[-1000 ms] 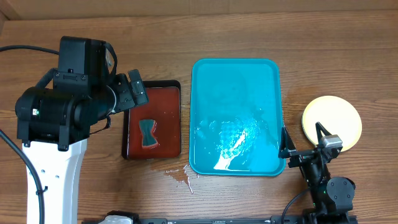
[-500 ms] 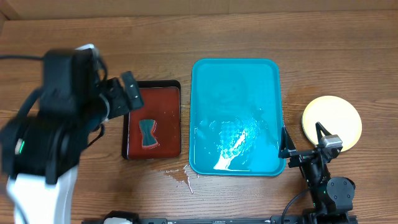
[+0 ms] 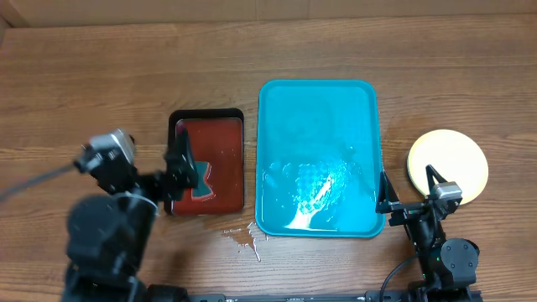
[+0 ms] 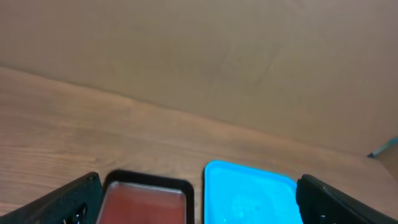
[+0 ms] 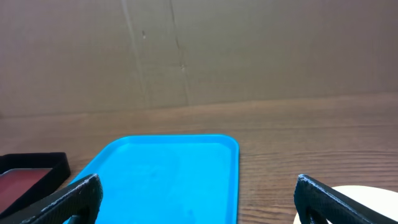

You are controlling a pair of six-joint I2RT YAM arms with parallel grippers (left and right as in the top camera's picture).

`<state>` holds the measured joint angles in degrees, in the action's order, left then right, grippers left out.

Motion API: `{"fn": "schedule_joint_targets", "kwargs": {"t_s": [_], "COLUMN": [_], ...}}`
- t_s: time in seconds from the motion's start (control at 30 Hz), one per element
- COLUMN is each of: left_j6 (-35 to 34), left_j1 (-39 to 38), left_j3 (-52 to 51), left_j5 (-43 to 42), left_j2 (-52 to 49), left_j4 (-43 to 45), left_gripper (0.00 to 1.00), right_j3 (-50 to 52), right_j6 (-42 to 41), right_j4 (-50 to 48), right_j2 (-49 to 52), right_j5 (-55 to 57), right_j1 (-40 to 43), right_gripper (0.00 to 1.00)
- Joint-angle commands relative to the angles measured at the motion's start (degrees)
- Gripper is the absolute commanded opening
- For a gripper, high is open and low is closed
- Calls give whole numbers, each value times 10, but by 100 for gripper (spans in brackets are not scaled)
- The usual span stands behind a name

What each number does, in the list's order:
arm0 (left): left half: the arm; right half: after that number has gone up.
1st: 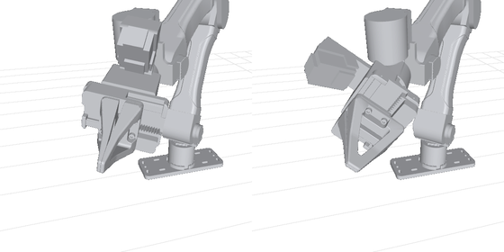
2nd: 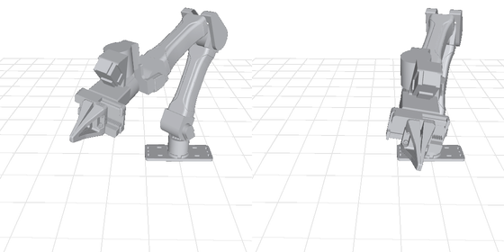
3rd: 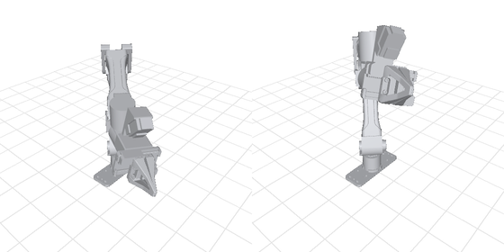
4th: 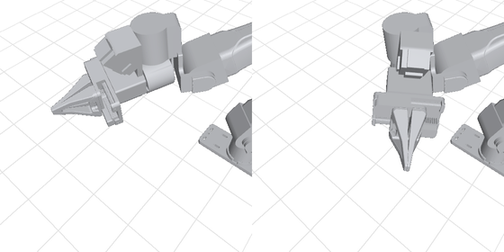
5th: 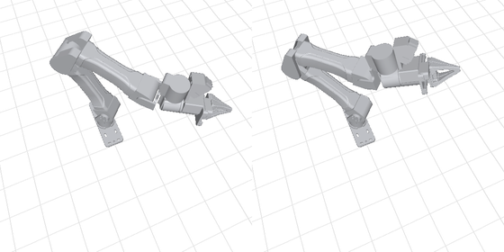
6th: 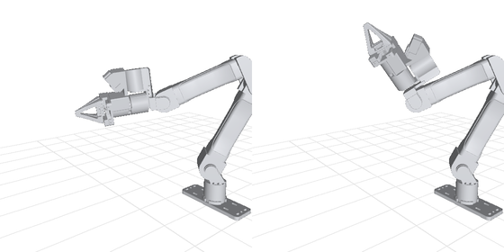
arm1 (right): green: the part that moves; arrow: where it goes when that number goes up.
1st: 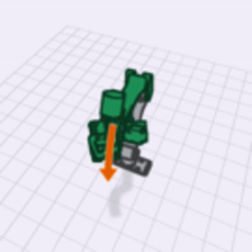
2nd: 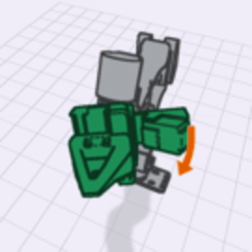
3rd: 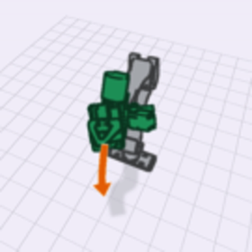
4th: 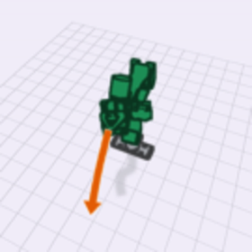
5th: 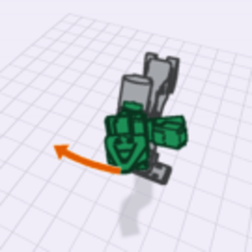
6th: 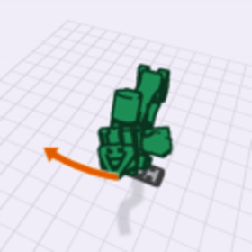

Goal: Clean dirty plates on tray and stack at the side

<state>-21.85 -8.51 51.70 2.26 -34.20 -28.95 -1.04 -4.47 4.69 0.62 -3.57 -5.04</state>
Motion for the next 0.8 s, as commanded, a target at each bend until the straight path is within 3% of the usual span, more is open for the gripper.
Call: {"fn": "schedule_joint_targets", "kwargs": {"t_s": [0.0, 0.23, 0.43, 0.73, 0.77], "left_j6": [14, 14, 13, 10, 3], "left_j1": [-2, 1, 22, 25, 25], "left_j3": [-125, -306, -396, -516, -514], "left_j5": [-18, -18, -22, -19, -17], "left_j2": [90, 239, 334, 341, 341], "left_j4": [57, 148, 170, 276, 258], "left_gripper": [100, 100, 100, 100, 100], "right_j3": [6, 6, 6, 6, 6], "right_j6": [0, 0, 0, 0, 0], "right_j4": [-3, -3, -3, -3, -3], "right_j2": [-5, -5, -5, -5, -5], "right_j5": [5, 5, 5, 5, 5], "right_j1": [-4, -4, -4, -4, -4], "right_gripper": [100, 100, 100, 100, 100]}}
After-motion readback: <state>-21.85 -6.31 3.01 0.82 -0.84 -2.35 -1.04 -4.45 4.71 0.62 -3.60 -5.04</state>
